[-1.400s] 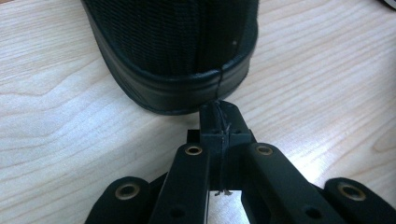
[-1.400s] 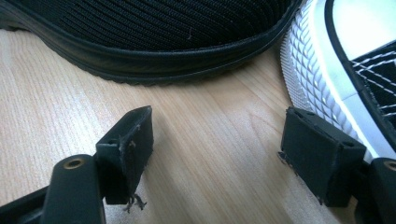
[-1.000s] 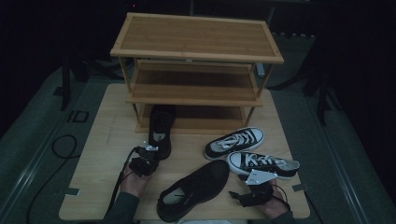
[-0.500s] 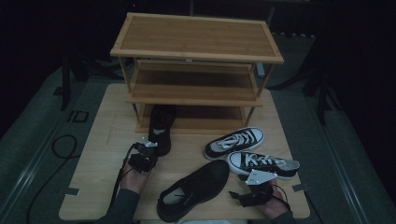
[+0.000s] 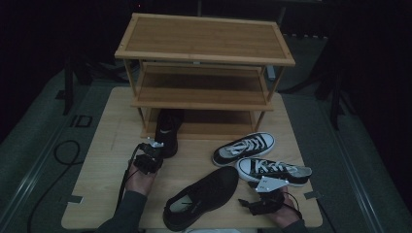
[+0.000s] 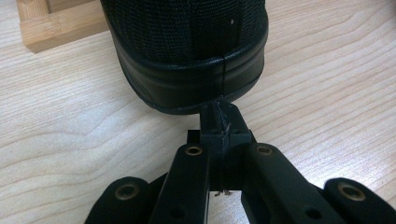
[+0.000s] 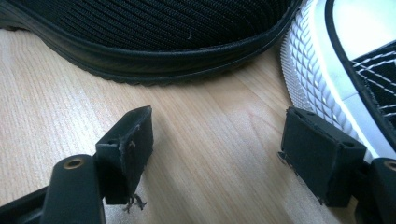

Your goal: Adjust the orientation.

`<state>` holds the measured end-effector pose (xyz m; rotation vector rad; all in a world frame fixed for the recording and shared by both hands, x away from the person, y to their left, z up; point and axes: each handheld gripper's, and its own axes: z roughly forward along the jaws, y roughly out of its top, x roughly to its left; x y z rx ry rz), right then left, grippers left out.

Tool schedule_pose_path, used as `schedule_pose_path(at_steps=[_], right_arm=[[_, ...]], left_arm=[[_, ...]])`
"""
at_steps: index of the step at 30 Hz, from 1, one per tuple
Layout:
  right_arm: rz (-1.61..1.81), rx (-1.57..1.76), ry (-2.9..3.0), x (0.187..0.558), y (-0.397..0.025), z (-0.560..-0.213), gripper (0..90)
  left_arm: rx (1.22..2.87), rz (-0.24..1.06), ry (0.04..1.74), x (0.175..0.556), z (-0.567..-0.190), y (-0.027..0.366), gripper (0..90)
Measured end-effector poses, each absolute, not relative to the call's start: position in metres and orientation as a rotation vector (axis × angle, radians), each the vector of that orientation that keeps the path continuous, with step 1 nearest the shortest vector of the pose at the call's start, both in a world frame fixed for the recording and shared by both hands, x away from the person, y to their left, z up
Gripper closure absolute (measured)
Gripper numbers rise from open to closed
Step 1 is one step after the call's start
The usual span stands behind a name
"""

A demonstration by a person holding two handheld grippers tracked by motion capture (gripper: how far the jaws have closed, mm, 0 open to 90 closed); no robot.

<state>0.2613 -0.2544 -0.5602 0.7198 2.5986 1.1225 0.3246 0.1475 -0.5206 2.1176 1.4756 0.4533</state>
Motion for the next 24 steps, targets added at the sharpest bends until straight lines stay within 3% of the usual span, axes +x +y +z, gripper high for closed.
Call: schedule_pose_path(at_steps=[24], right_arm=[[1.123,0.718,2.600,0.261,-0.254,-0.560,24.7]], left_arm=[[2.090,0.524,1.520,0.372,-0.522,0.133,90.0]])
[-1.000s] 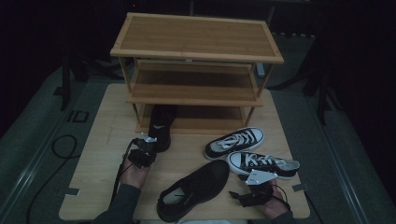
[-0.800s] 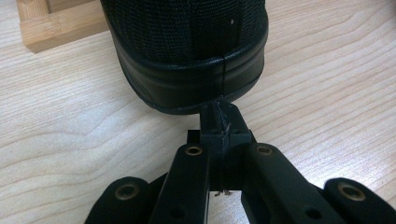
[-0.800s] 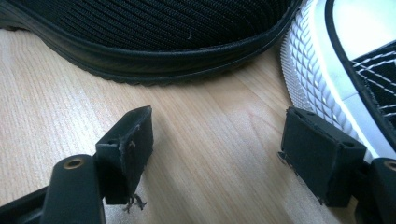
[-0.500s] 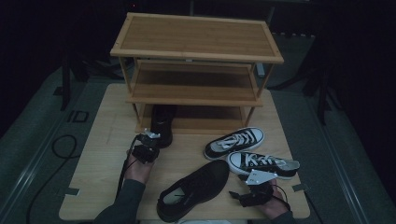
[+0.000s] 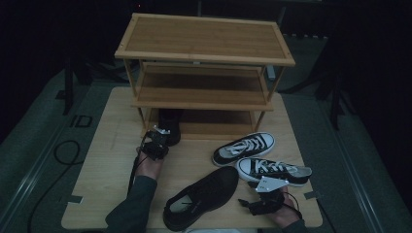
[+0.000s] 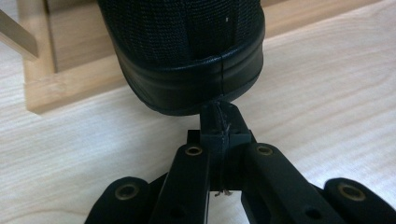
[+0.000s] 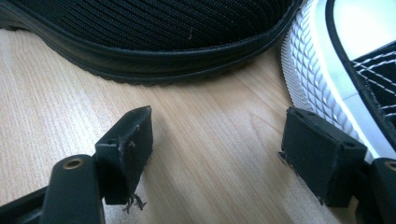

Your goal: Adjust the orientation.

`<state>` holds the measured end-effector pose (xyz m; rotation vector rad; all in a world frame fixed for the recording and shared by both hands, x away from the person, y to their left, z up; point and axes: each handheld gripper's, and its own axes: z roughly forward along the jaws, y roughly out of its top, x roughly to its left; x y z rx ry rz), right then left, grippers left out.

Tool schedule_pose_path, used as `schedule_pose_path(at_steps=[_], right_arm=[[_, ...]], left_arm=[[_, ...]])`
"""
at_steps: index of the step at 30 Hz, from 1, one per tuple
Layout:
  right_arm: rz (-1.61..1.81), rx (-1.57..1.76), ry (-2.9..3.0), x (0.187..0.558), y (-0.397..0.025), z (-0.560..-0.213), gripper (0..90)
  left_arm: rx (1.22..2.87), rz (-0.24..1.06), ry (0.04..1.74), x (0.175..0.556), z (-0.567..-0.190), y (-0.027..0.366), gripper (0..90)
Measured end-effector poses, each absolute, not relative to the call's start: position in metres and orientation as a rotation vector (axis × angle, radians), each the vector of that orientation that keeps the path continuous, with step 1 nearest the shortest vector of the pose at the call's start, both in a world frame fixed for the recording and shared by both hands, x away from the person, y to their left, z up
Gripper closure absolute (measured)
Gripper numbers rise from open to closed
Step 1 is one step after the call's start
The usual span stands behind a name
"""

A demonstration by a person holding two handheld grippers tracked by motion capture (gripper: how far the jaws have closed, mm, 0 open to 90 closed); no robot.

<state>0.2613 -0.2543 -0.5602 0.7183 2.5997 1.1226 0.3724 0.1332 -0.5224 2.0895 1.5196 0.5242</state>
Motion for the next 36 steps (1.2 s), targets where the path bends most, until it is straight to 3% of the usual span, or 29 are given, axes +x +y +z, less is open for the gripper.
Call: schedule_pose_path(at_steps=[24,30,31,36], right_arm=[[1.125,0.716,2.601,0.262,-0.254,-0.560,24.4],[1.125,0.717,2.602,0.262,-0.254,-0.560,24.5],[1.124,0.716,2.601,0.262,-0.254,-0.560,24.5],[1.124,0.717,2.601,0.262,-0.254,-0.560,24.5]], left_arm=[[2.074,0.488,1.550,0.394,-0.523,0.137,90.0],[2.092,0.414,1.451,0.384,-0.516,0.134,74.4],[2.111,0.365,1.374,0.377,-0.508,0.130,69.8],[2.129,0.326,1.300,0.367,-0.494,0.129,65.1]])
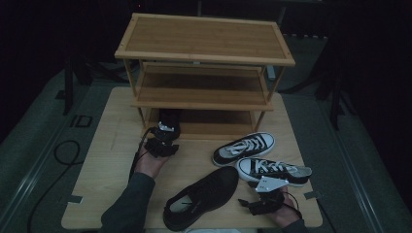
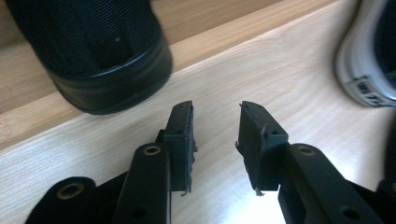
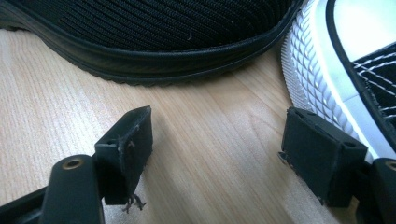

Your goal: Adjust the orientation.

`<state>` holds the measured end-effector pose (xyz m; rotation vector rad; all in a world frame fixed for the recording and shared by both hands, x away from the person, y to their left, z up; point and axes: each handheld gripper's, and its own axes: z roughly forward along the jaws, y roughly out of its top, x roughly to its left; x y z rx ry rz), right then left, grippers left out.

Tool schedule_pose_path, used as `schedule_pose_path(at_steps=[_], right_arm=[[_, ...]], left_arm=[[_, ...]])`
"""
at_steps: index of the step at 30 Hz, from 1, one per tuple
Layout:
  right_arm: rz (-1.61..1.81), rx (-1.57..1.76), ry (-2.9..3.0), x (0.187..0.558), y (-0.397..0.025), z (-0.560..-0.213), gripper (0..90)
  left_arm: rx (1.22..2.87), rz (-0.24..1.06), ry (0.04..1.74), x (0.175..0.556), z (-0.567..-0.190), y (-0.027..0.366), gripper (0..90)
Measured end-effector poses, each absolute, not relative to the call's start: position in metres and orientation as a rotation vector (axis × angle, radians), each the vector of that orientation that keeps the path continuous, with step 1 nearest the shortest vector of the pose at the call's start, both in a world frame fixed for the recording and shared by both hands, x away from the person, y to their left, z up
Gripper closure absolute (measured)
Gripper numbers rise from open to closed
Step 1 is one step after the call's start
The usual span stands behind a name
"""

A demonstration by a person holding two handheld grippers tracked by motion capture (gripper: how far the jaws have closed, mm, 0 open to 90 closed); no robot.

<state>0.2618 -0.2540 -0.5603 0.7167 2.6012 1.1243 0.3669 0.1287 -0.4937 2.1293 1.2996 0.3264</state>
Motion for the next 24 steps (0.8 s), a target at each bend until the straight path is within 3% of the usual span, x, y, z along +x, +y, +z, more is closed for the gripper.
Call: schedule_pose_path(at_steps=[18,24], right_arm=[[1.124,0.718,2.601,0.262,-0.254,-0.560,24.5],[1.124,0.717,2.601,0.262,-0.254,-0.560,24.5]], left_arm=[[2.259,0.206,1.045,0.320,-0.460,0.126,59.7],[2.259,0.197,1.043,0.312,-0.454,0.126,59.0]])
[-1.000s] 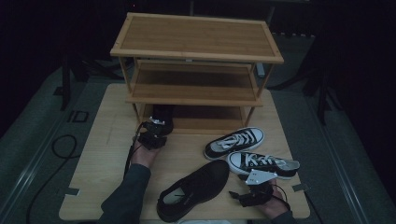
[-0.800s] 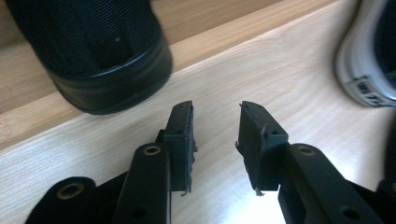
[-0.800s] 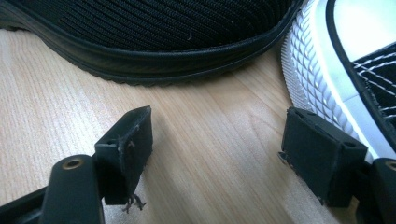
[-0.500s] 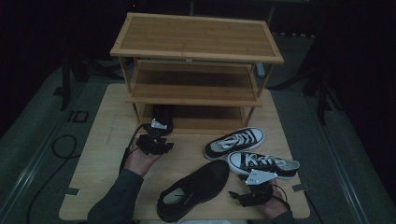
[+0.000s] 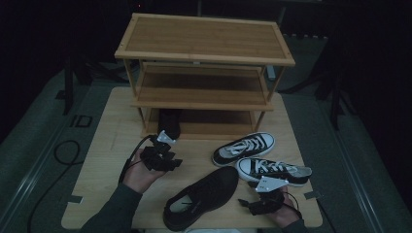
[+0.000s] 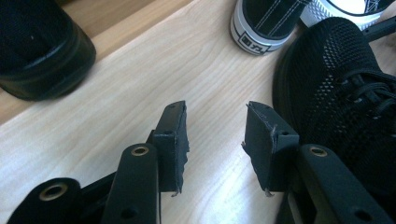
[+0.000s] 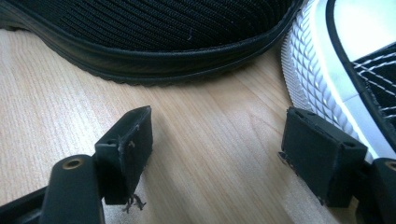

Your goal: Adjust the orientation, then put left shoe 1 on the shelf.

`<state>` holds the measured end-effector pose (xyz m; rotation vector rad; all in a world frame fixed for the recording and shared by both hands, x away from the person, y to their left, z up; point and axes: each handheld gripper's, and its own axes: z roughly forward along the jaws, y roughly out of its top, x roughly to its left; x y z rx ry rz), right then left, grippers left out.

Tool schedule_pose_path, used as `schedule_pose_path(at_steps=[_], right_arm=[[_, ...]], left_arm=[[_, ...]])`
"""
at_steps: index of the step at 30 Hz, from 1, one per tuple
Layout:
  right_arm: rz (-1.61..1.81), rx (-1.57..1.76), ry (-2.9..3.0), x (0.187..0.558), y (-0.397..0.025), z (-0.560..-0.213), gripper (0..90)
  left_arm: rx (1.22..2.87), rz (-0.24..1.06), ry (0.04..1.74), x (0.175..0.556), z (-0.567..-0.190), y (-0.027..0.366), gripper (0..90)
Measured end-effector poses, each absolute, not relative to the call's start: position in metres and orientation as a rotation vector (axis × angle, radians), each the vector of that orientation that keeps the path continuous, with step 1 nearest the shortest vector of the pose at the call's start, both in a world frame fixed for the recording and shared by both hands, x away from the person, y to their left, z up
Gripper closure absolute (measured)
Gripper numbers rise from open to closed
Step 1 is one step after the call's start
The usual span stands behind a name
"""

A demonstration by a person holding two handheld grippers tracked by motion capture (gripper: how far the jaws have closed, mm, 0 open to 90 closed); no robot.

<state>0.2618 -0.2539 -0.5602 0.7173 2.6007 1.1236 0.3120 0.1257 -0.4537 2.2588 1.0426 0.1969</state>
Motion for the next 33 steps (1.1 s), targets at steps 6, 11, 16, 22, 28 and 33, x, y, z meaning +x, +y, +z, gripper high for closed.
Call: schedule_pose_path(at_steps=[6,11,16,22,28,33], right_arm=[[1.124,0.717,2.600,0.262,-0.254,-0.560,24.5],[1.125,0.717,2.599,0.262,-0.254,-0.560,24.5],[1.125,0.716,2.599,0.262,-0.254,-0.560,24.5],[1.124,0.718,2.600,0.262,-0.254,-0.560,24.5],[1.125,0.717,2.600,0.262,-0.254,-0.560,24.5],[1.125,0.719,2.599,0.262,-0.254,-0.560,24.5]], left_arm=[[2.264,0.169,0.992,0.303,-0.448,0.123,58.5],[2.271,0.140,0.926,0.290,-0.437,0.117,58.5],[2.280,0.104,0.879,0.282,-0.432,0.114,58.4],[2.308,0.074,0.872,0.274,-0.431,0.113,58.6],[2.330,0.058,0.847,0.266,-0.431,0.111,59.2],[2.376,0.038,0.801,0.259,-0.436,0.104,60.1]])
